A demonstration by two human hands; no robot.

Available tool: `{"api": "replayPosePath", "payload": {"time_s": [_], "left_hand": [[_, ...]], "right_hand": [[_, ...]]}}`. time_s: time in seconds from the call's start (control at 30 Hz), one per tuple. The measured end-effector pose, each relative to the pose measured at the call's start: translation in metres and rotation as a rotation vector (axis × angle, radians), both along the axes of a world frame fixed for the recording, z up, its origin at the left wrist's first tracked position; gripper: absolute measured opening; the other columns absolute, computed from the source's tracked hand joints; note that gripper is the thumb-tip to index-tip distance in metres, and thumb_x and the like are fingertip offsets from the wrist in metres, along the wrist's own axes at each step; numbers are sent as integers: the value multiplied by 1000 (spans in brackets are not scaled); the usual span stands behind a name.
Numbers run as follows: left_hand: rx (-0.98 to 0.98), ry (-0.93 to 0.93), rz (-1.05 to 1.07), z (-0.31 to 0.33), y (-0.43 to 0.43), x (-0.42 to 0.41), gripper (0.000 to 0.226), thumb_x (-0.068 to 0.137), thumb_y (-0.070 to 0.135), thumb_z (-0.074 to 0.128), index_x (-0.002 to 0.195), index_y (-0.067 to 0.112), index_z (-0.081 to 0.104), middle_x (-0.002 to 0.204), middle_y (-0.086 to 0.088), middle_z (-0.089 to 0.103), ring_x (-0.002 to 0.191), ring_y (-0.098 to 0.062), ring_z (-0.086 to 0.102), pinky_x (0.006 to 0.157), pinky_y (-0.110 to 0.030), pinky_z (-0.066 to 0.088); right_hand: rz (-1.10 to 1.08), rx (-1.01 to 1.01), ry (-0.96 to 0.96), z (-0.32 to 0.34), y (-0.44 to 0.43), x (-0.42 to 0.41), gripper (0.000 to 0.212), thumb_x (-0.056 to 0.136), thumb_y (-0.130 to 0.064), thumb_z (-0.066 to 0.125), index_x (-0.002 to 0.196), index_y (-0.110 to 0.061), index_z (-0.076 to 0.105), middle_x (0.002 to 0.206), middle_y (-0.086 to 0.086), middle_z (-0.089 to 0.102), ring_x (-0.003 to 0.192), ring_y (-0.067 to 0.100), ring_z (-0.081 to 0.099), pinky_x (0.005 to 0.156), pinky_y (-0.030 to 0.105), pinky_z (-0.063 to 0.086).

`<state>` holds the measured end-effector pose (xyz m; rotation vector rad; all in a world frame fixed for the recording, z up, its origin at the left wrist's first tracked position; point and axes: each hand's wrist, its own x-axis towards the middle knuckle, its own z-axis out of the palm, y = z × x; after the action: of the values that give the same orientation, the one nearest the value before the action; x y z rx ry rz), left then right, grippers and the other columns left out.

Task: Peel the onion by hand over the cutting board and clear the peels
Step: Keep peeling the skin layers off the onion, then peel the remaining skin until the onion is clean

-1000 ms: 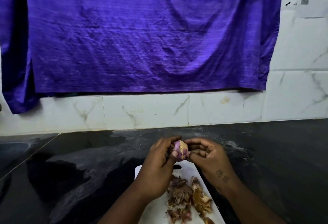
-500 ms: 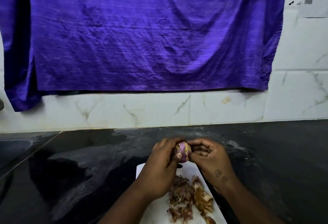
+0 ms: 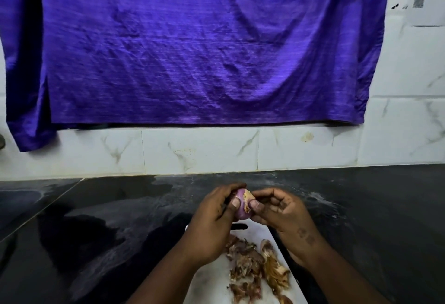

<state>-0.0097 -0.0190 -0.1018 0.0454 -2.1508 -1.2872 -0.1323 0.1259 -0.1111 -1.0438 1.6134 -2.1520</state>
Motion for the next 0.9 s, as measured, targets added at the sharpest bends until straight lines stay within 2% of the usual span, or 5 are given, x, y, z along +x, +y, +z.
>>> {"api": "replayPosePath", "payload": {"time_s": [0.13, 0.3, 0.57, 0.77, 0.9], "left_hand": [[4, -2, -19, 2, 3, 2, 29, 110, 20, 47, 131, 37, 59, 132, 6, 64, 108, 1, 69, 84, -16, 58], [-111, -20, 87, -3, 1, -1, 31, 111, 35, 44, 138, 37, 59, 131, 17, 61, 124, -7, 60, 106, -39, 54], [-344, -69, 169, 1, 8, 3, 34, 112, 32, 40, 143, 32, 53, 130, 15, 56, 125, -2, 47, 93, -1, 38], [-391, -84, 143, 1, 12, 3, 31, 112, 38, 36, 139, 36, 51, 125, 18, 53, 120, -3, 44, 101, -25, 45], [-444, -81, 161, 4, 14, 4, 29, 112, 36, 35, 135, 35, 53, 123, 17, 54, 118, -3, 43, 94, -11, 37]], "right_hand": [[-4, 10, 0, -2, 1, -4, 23, 79, -11, 80, 101, -5, 75, 100, 18, 78, 97, 38, 75, 87, 47, 62], [0, 0, -32, -1, -1, -1, 17, 87, -5, 72, 104, -5, 75, 101, 15, 79, 96, 34, 76, 84, 43, 62], [-127, 82, 163, -7, -5, 2, 28, 94, 5, 63, 104, -17, 75, 98, 2, 80, 91, 22, 77, 78, 33, 63], [-273, 199, 382, -6, -5, 9, 41, 91, -1, 66, 101, -40, 72, 95, -14, 78, 88, 8, 75, 79, 36, 63], [-378, 278, 501, -5, -6, 12, 28, 87, -21, 66, 113, -30, 74, 98, -15, 78, 90, 2, 74, 80, 39, 63]]}}
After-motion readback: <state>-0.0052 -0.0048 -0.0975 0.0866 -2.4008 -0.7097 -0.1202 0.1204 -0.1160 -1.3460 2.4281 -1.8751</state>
